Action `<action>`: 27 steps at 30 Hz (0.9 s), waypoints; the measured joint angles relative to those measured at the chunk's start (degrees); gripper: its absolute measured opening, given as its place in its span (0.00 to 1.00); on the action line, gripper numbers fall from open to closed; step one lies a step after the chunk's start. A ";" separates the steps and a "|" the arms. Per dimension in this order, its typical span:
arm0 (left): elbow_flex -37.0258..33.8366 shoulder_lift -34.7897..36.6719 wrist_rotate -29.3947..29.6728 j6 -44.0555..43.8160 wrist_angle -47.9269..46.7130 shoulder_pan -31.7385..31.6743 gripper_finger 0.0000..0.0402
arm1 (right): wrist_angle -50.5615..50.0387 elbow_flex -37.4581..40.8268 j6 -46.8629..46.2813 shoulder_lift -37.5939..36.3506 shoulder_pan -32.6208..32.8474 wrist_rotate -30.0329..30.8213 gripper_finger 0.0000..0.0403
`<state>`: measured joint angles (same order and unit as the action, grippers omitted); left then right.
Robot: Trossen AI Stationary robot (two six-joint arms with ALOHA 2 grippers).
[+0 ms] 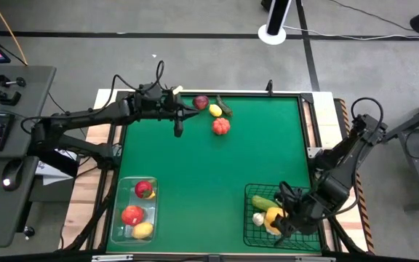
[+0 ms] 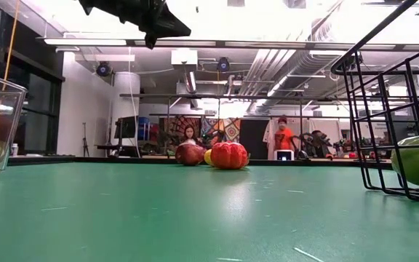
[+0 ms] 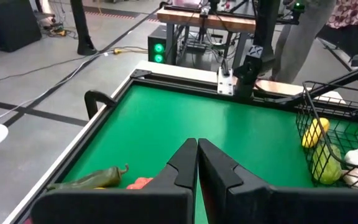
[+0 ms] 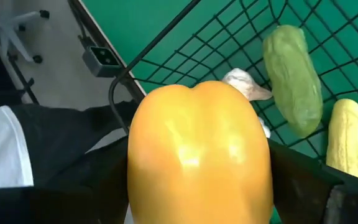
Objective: Sort produce into baskets
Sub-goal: Put the yellow bell pepper into the wire basket
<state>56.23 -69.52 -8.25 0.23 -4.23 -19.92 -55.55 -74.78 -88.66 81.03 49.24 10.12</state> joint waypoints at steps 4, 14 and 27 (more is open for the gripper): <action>0.00 0.00 0.02 -0.02 -0.09 0.00 0.00 | 0.29 0.00 -3.44 0.00 -0.07 0.45 0.73; 0.00 0.00 0.09 -3.25 -0.13 0.00 0.00 | 0.63 0.00 0.48 0.00 -1.45 1.76 0.74; 0.00 0.00 1.51 -2.58 -0.13 0.00 0.00 | -1.76 0.00 -0.76 0.00 -6.49 -2.85 0.96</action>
<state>56.23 -69.52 -6.74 -2.35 -4.36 -19.92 -57.31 -74.78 -89.42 81.03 42.75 7.28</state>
